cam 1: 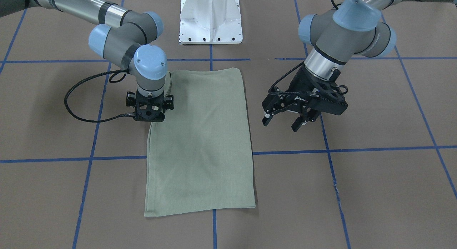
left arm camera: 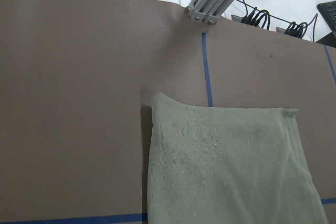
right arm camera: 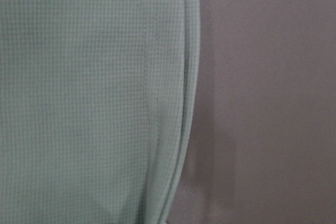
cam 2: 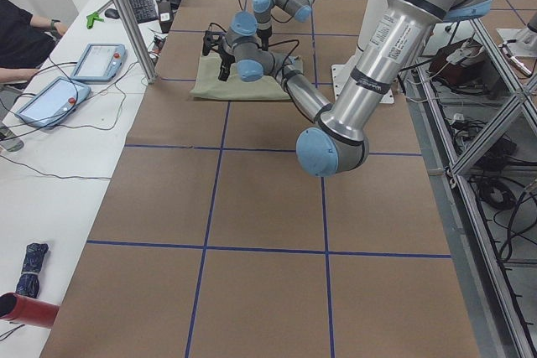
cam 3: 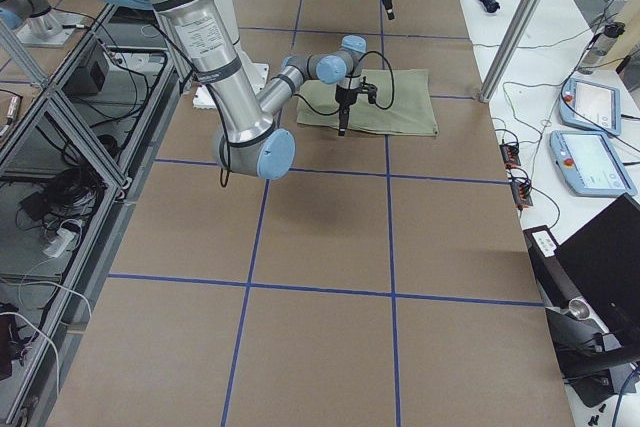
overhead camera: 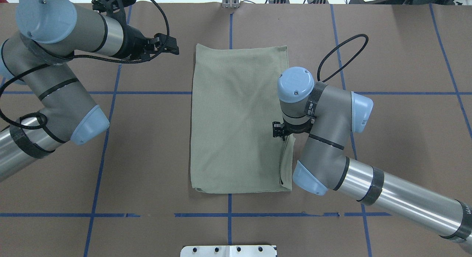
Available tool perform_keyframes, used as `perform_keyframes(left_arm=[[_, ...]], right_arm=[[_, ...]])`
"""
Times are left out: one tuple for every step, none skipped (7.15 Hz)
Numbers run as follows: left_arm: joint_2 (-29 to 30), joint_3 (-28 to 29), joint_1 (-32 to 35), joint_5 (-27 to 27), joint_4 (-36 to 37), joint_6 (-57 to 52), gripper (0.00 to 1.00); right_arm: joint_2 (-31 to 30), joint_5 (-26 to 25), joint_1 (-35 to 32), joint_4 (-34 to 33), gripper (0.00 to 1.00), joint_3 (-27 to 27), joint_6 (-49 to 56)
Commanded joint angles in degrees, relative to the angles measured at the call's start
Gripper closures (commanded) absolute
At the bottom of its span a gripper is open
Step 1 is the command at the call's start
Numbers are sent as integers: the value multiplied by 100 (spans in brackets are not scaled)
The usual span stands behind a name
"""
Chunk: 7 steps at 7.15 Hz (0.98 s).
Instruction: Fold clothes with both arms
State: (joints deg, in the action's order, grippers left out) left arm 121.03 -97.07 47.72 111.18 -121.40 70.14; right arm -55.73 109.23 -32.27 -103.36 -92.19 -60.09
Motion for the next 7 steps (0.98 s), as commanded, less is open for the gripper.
perform_keyframes(left_arm=[[0,4,0,0,2,0,0],[0,-5,0,0,2,0,0],[0,-5,0,0,2,0,0],[0,-14,0,0,2,0,0],[8,-31,0,0,11,0,0],[8,-40,0,0,20,0,0],[8,-40,0,0,20,0,0]], right_arm=[[-122,19,106,-447,0,-385,-12],[-201,19,177,-457,0,-500,-47],[-315,-7,299,-449,0,-589,-56],[-316,-7,353,-449,0,-607,-65],[-325,-7,371,-449,0,-598,-56],[-334,-7,380,-449,0,-624,-65],[-351,-7,397,-449,0,-633,-65]])
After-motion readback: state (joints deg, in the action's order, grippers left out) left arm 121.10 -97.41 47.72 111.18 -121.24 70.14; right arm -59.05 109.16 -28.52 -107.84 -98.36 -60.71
